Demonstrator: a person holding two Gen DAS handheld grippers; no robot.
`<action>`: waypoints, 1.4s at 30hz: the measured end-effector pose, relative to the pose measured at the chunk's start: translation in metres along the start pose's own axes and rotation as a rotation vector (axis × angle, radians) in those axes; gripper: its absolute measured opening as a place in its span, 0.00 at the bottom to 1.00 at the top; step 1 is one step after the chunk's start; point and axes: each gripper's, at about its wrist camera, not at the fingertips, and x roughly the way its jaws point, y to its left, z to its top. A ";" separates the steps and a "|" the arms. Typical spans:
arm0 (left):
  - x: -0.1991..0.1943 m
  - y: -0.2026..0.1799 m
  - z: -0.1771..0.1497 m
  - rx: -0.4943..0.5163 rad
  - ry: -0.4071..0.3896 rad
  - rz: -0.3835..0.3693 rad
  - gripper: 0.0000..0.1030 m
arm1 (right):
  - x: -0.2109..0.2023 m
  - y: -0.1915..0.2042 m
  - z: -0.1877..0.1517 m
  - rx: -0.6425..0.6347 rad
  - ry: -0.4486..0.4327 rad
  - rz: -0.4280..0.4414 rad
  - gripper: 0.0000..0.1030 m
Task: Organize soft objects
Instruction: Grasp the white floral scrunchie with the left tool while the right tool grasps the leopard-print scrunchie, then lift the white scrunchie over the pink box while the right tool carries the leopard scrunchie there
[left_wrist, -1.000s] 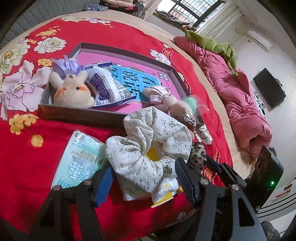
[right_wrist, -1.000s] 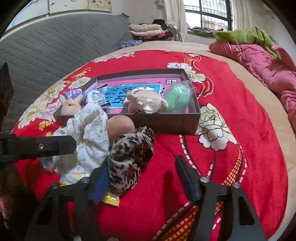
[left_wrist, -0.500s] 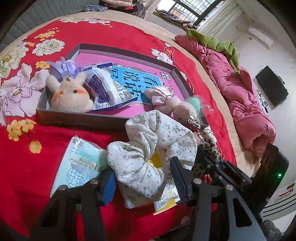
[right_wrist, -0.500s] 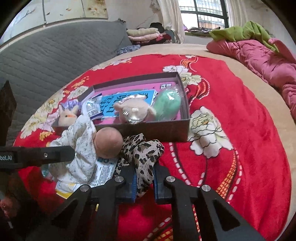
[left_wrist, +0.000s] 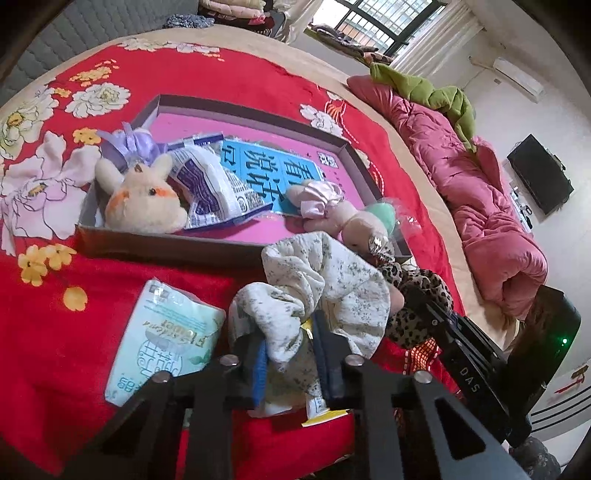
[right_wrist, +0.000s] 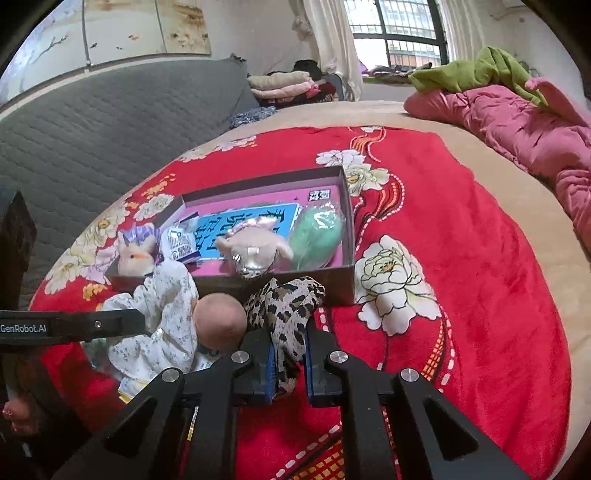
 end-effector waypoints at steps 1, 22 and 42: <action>-0.002 0.000 0.000 0.002 -0.006 -0.004 0.19 | -0.002 0.000 0.001 0.000 -0.010 0.000 0.11; -0.030 -0.011 0.010 0.022 -0.100 -0.006 0.14 | -0.035 -0.005 0.013 -0.009 -0.127 -0.011 0.08; -0.050 -0.006 0.023 0.036 -0.199 -0.033 0.14 | -0.074 0.006 0.028 -0.027 -0.232 -0.034 0.08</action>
